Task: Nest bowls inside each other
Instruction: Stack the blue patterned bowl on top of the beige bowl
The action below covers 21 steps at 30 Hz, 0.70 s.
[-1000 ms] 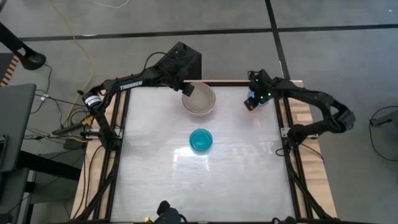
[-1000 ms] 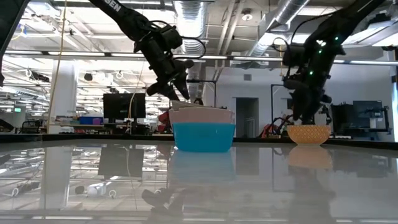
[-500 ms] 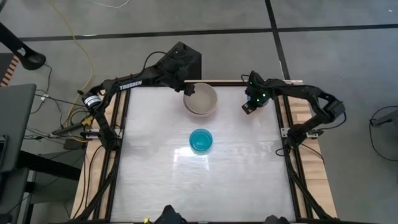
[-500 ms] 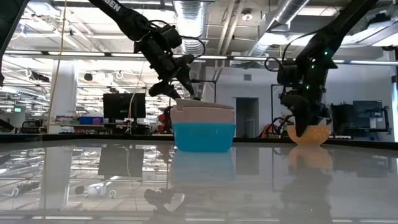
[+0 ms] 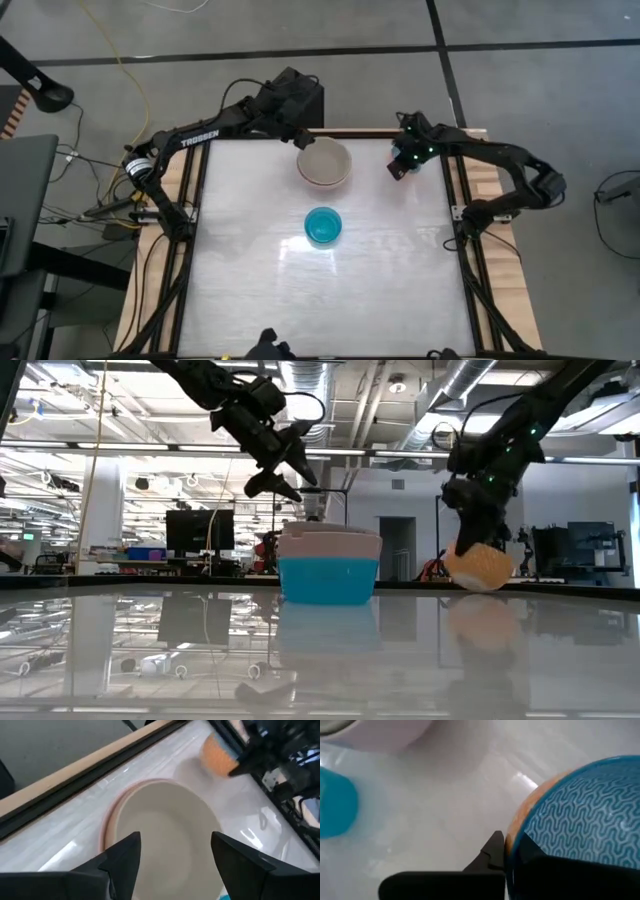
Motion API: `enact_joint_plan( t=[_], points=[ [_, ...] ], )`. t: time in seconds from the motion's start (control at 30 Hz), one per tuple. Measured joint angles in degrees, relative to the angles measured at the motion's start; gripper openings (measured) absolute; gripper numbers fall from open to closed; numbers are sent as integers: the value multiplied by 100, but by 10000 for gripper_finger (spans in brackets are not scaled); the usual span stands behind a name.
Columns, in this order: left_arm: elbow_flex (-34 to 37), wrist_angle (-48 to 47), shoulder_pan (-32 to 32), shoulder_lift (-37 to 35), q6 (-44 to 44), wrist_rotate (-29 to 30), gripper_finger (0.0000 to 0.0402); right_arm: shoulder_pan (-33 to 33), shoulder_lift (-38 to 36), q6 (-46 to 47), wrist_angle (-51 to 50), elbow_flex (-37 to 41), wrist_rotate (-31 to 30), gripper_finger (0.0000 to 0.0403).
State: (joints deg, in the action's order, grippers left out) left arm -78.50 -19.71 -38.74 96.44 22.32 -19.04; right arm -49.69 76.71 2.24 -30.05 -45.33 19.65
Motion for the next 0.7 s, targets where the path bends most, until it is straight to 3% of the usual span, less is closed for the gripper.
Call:
enact_joint_plan(
  t=[0.17,0.37,0.7],
  points=[
    [0,-137,39,4,-172,-28,230,41,-357,101,172,3,450,0],
    [0,55,-59,-46,-50,-333,230,358,-707,543,1143,1,1027,0],
    [0,180,-291,-496,-15,-341,230,1215,-606,1160,2664,-4,1212,0]
  ],
)
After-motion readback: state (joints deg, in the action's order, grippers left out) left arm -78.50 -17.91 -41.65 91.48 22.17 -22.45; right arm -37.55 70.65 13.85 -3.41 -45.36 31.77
